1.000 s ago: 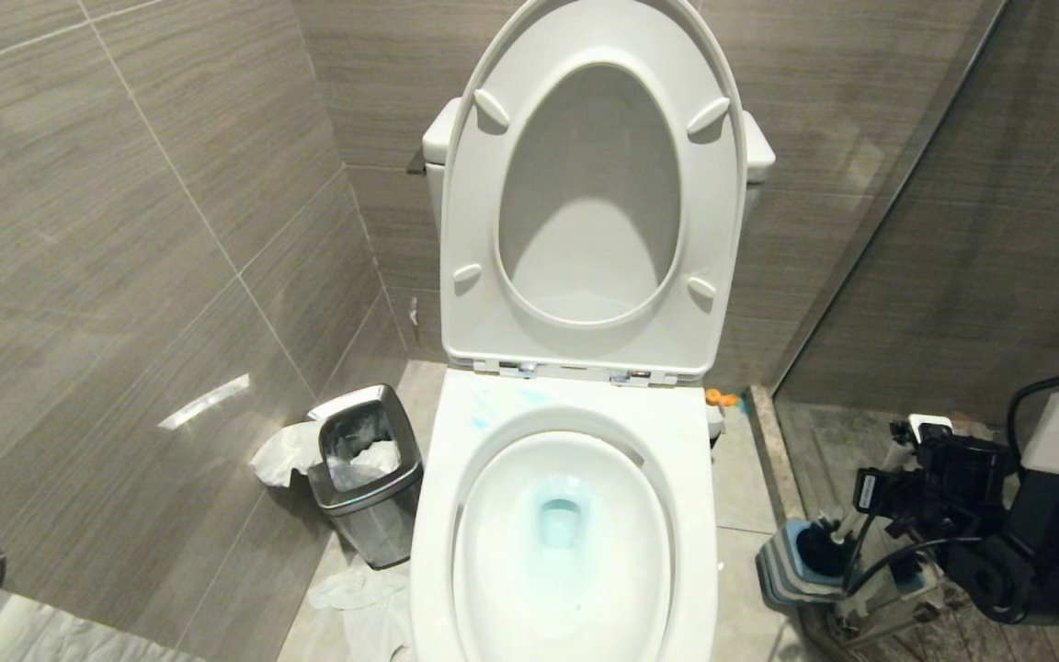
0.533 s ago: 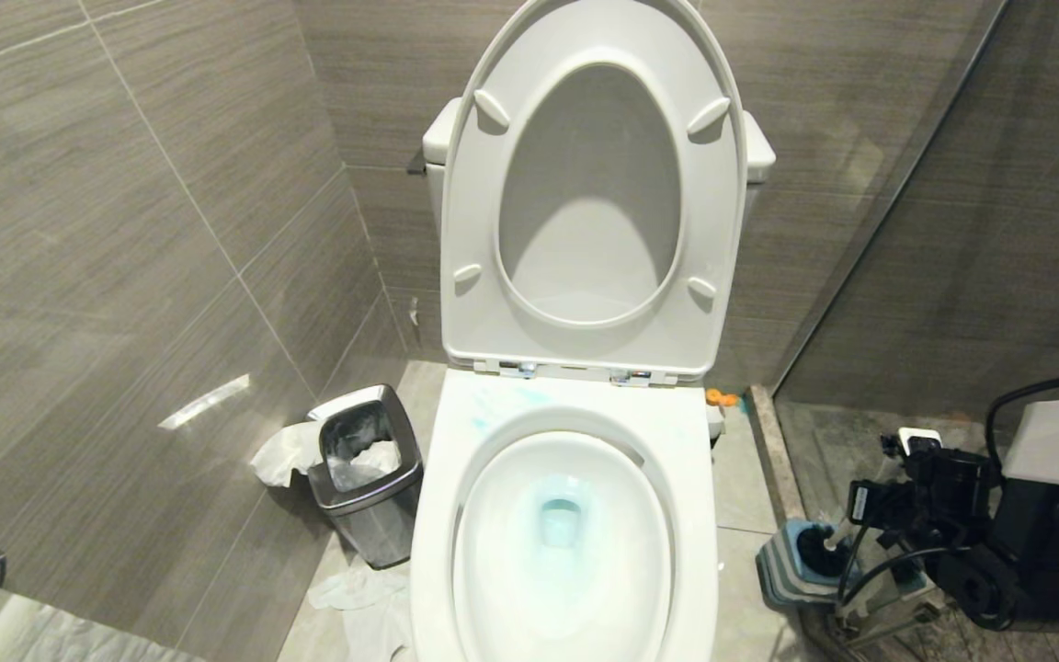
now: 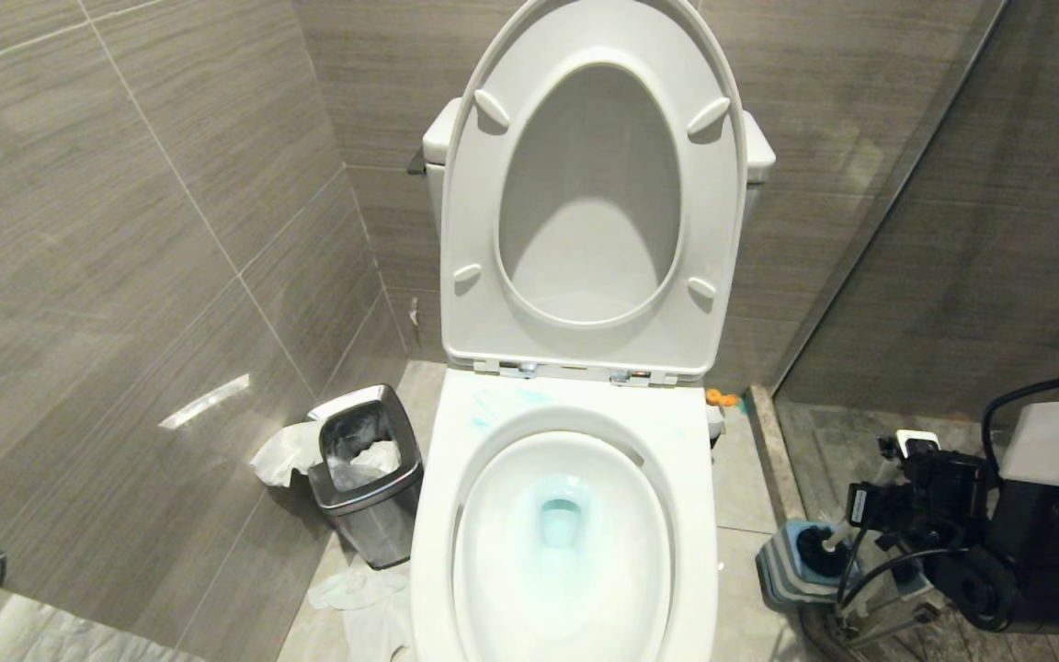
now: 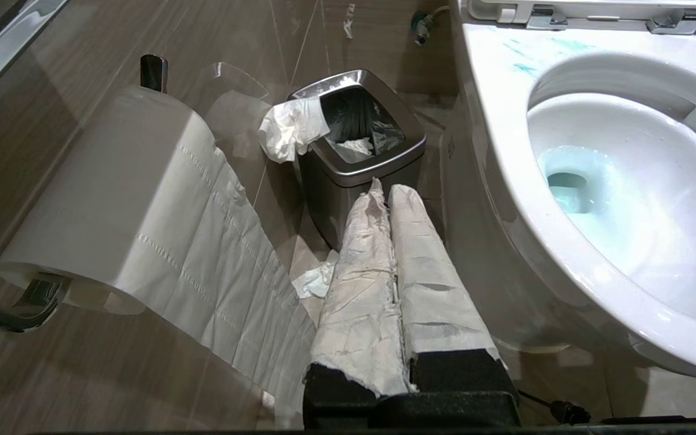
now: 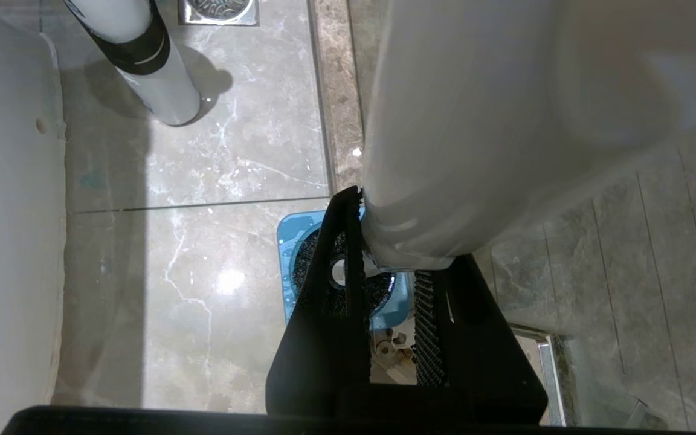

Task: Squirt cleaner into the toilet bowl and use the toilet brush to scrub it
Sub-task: Put the toilet brush back

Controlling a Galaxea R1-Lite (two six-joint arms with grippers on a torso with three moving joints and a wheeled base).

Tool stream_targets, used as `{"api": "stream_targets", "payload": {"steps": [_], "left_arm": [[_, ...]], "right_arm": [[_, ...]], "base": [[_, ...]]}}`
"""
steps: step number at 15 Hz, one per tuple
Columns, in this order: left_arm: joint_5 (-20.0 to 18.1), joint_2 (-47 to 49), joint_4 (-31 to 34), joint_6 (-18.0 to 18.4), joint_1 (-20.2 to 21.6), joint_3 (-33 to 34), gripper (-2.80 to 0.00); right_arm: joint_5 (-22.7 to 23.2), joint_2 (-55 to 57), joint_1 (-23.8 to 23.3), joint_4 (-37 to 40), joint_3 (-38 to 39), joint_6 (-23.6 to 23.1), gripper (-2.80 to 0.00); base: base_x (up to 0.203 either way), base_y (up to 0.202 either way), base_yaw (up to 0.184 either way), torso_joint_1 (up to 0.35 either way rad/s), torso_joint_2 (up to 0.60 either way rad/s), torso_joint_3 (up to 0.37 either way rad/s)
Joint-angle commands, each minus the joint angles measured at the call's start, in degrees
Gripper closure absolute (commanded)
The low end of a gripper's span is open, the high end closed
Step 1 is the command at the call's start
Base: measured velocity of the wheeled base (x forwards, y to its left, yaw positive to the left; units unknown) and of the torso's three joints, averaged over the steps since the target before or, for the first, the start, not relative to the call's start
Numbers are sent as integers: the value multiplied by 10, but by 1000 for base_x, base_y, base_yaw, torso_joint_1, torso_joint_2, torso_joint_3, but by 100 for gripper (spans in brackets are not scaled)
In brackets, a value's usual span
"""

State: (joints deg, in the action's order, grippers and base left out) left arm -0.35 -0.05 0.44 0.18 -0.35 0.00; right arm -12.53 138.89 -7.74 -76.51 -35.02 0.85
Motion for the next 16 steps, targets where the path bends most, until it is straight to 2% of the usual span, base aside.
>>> {"api": "stream_targets", "payload": {"steps": [1, 2, 9, 16], "left_arm": [[0, 0, 0, 0, 0, 1, 0], [0, 0, 0, 0, 0, 1, 0], [0, 0, 0, 0, 0, 1, 0], [0, 0, 0, 0, 0, 1, 0]], "right_arm": [[0, 2, 0, -13, 0, 0, 0], [1, 2, 0, -18, 0, -1, -280], [3, -17, 0, -27, 42, -29, -280], [17, -56, 0, -109, 212, -54, -280]], "base": [[0, 0, 0, 0, 0, 0], [0, 0, 0, 0, 0, 0], [0, 0, 0, 0, 0, 0], [0, 0, 0, 0, 0, 0]]}}
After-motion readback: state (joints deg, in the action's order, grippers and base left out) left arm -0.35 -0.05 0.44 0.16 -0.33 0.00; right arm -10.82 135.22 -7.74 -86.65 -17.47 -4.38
